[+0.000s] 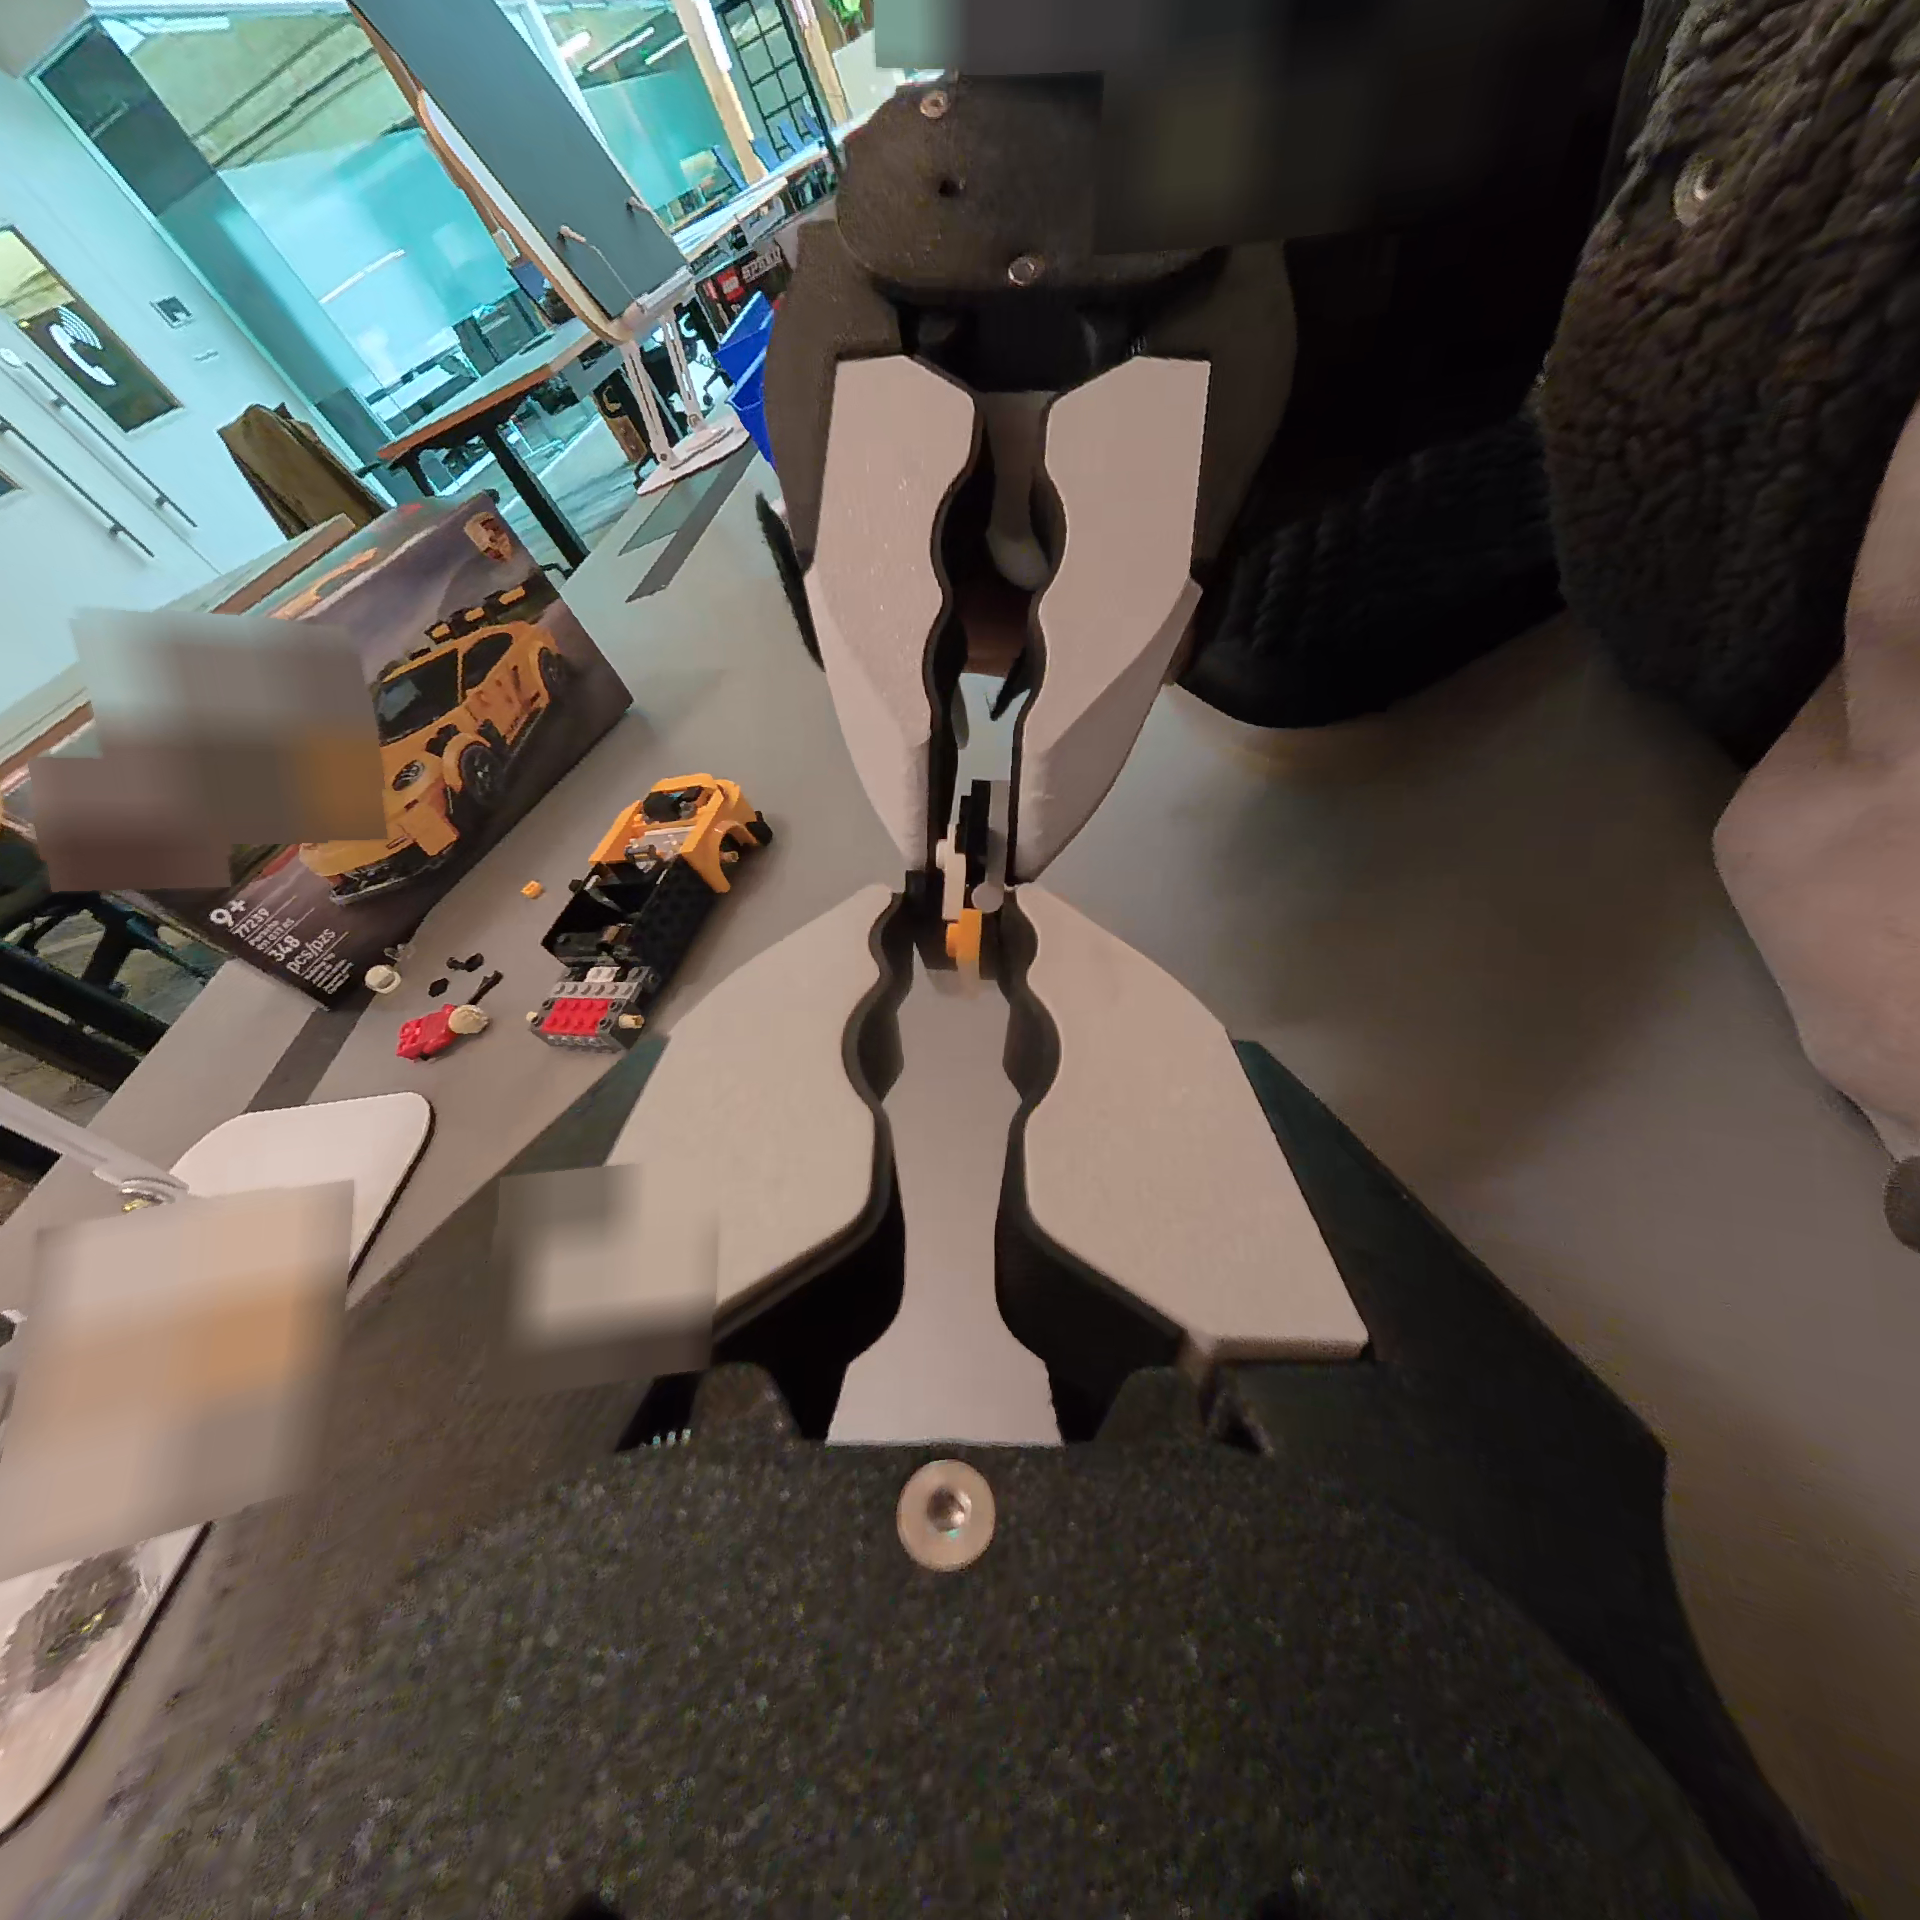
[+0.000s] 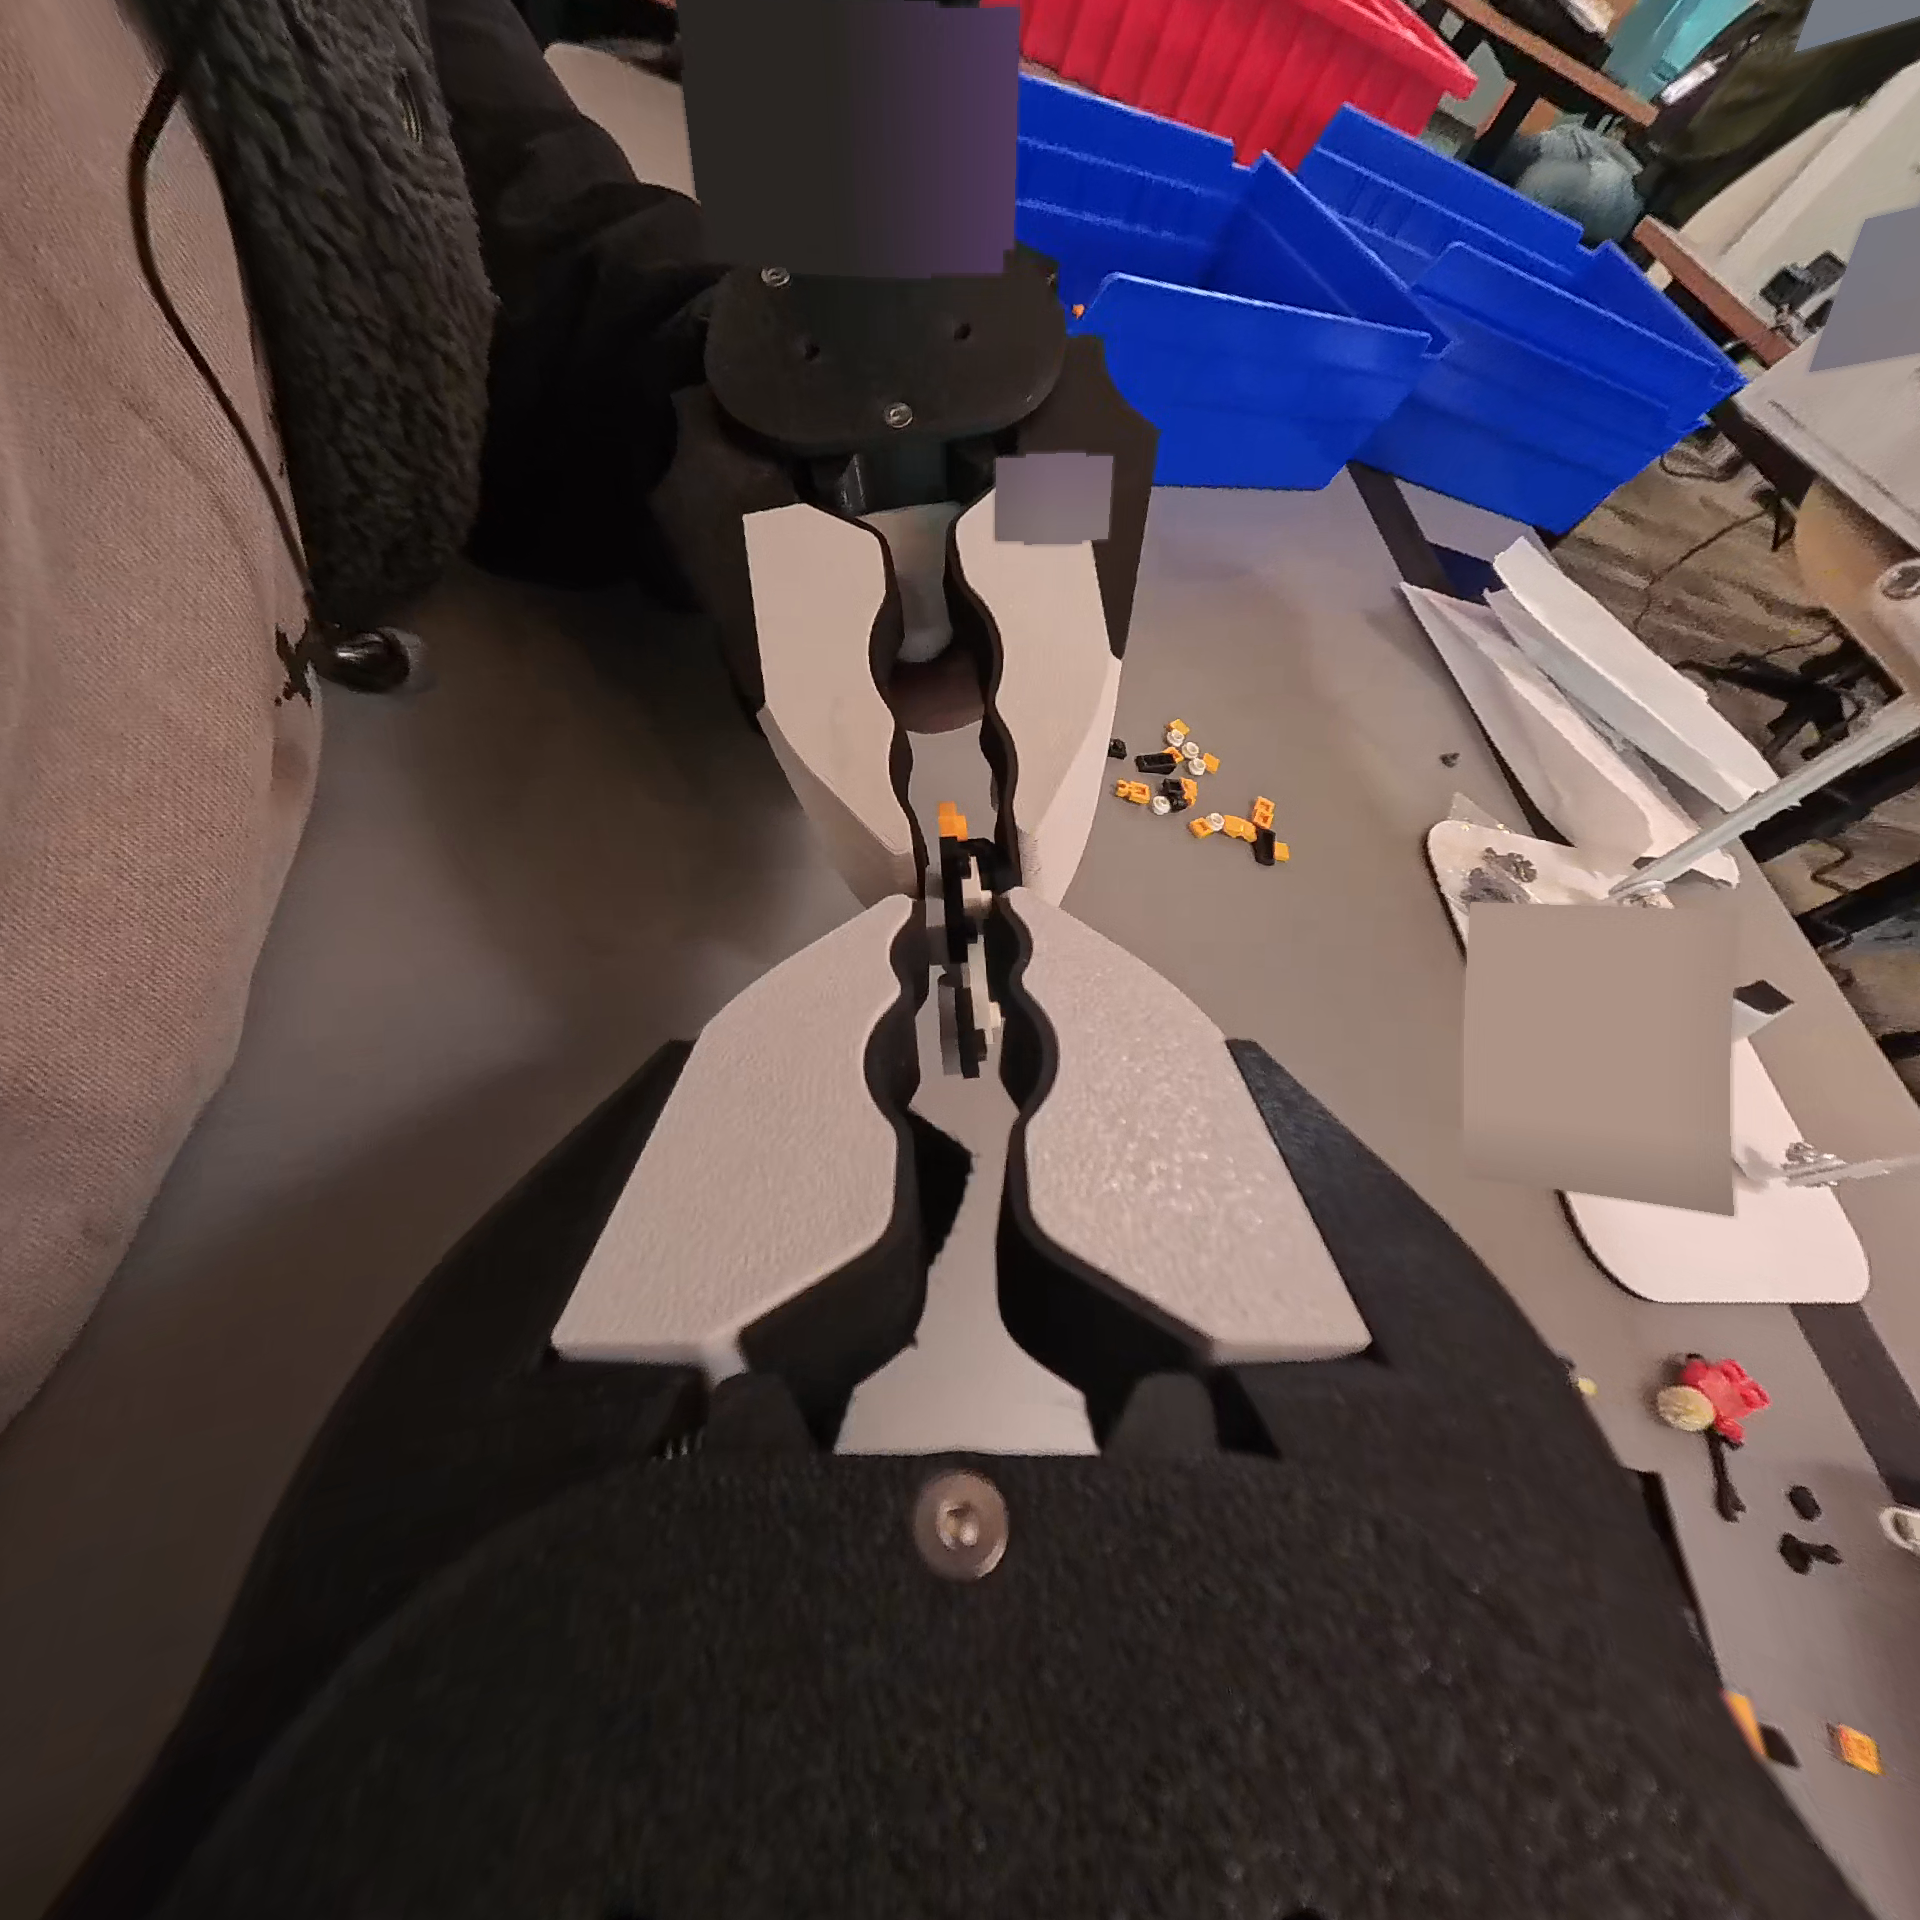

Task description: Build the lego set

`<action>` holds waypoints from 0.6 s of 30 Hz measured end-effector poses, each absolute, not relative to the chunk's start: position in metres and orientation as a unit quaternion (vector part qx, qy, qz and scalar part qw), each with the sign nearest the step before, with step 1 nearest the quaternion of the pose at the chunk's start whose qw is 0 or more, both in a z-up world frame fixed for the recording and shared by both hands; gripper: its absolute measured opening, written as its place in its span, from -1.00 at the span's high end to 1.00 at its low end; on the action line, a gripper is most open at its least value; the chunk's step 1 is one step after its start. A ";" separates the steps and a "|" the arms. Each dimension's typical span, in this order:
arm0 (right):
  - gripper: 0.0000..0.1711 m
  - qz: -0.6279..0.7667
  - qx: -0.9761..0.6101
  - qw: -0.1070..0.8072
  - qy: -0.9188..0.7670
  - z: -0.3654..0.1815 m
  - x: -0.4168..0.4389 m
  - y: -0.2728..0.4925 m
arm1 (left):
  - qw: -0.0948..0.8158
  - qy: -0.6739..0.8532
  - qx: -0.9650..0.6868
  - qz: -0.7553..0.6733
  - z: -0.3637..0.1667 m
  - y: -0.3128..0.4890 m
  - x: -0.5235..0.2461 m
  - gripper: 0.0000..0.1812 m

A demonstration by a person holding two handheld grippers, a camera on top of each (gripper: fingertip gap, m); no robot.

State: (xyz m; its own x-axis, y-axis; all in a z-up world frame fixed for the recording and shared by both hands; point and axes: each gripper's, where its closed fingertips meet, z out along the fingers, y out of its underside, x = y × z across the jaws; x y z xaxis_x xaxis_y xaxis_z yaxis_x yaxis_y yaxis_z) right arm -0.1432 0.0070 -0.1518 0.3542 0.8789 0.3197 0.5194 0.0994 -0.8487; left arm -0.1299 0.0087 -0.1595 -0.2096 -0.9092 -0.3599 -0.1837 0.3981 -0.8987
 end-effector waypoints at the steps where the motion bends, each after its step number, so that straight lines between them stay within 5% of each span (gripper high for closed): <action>1: 0.87 0.177 -0.649 0.510 -0.536 -0.152 -0.143 0.007 | 0.483 0.684 -0.401 -0.372 -0.160 0.009 -0.130 0.83; 10: 0.87 0.172 -0.638 0.521 -0.540 -0.148 -0.145 0.006 | 0.491 0.698 -0.394 -0.343 -0.157 0.007 -0.131 0.83; 18: 0.87 0.345 -0.605 0.585 -0.415 -0.114 -0.146 0.001 | 0.472 0.661 -0.411 -0.414 -0.137 0.001 -0.135 0.78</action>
State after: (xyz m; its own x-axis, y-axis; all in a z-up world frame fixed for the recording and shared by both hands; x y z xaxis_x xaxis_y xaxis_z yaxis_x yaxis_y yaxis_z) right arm -0.1460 0.0013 -0.1142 0.4178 0.9060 0.0681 0.0989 0.0291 -0.9947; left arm -0.1351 0.0010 -0.1368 -0.2179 -0.9337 -0.2841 -0.1523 0.3200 -0.9351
